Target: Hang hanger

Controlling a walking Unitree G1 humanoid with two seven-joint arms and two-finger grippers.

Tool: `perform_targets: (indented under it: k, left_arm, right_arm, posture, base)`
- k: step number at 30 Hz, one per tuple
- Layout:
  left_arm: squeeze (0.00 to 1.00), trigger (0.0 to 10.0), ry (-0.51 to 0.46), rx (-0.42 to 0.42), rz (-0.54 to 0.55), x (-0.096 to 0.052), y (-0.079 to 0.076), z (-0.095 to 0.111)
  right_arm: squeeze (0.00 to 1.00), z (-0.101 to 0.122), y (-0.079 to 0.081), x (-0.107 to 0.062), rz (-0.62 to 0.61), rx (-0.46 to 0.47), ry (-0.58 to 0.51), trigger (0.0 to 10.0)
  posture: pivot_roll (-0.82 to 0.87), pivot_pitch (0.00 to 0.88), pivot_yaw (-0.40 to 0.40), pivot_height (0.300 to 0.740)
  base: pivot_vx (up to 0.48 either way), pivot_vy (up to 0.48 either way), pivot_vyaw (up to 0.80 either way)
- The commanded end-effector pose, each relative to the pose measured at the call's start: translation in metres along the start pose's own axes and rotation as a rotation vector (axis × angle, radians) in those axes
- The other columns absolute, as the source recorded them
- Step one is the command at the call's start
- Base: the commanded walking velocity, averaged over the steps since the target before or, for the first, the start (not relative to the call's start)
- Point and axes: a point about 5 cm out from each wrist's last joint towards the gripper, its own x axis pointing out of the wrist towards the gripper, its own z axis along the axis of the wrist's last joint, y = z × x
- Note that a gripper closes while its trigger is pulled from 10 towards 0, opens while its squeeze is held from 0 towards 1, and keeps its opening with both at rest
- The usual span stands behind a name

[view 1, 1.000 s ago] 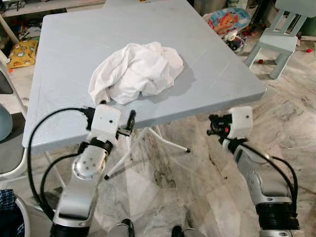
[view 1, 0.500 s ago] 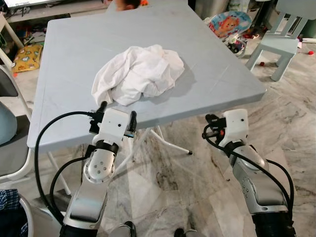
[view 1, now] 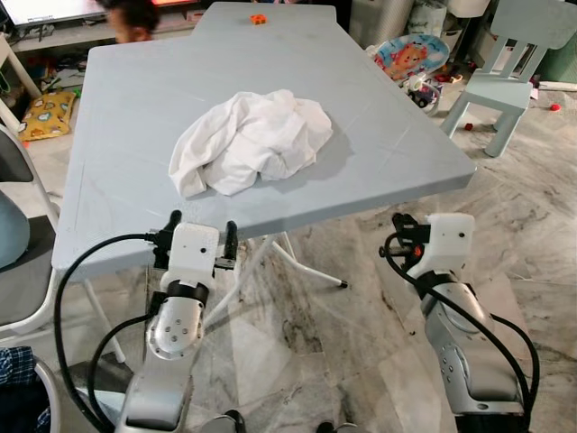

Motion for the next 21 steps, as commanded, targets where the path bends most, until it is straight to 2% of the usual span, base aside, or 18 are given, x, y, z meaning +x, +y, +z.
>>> perform_targets:
  k: [1, 8, 12, 16, 21]
  left_arm:
    - [0.0, 10.0, -0.019, -0.015, -0.047, 0.001, -0.006, 0.002]
    - [0.0, 10.0, -0.049, -0.073, -0.149, 0.007, -0.007, 0.008]
    - [0.0, 10.0, -0.055, -0.087, -0.164, 0.011, -0.008, 0.011]
    - [0.0, 10.0, -0.047, -0.134, -0.174, 0.016, -0.009, 0.01]
    - [0.0, 10.0, -0.045, -0.14, -0.192, 0.018, -0.015, 0.012]
  right_arm:
    - [0.0, 0.002, 0.0, -0.002, -0.009, -0.011, -0.004, 10.0]
    - [0.0, 0.002, 0.002, -0.003, -0.021, -0.003, -0.004, 10.0]
    - [0.0, 0.001, 0.002, -0.005, -0.025, -0.005, 0.003, 10.0]
    - [0.0, -0.001, 0.005, -0.005, -0.031, 0.003, 0.013, 10.0]
    - [0.0, -0.002, 0.007, -0.005, -0.027, 0.006, 0.018, 10.0]
  posture:
    - [-0.04, 0.157, -0.028, 0.74]
    - [-0.05, 0.179, -0.023, 0.74]
    - [-0.06, 0.199, -0.026, 0.74]
    - [-0.06, 0.203, -0.021, 0.74]
    - [-0.06, 0.203, -0.022, 0.74]
  base:
    - [0.0, 0.0, -0.51]
    - [0.0, 0.0, -0.76]
    - [0.0, 0.0, -0.76]
    - [0.0, 0.0, -0.76]
    - [0.0, 0.0, -0.77]
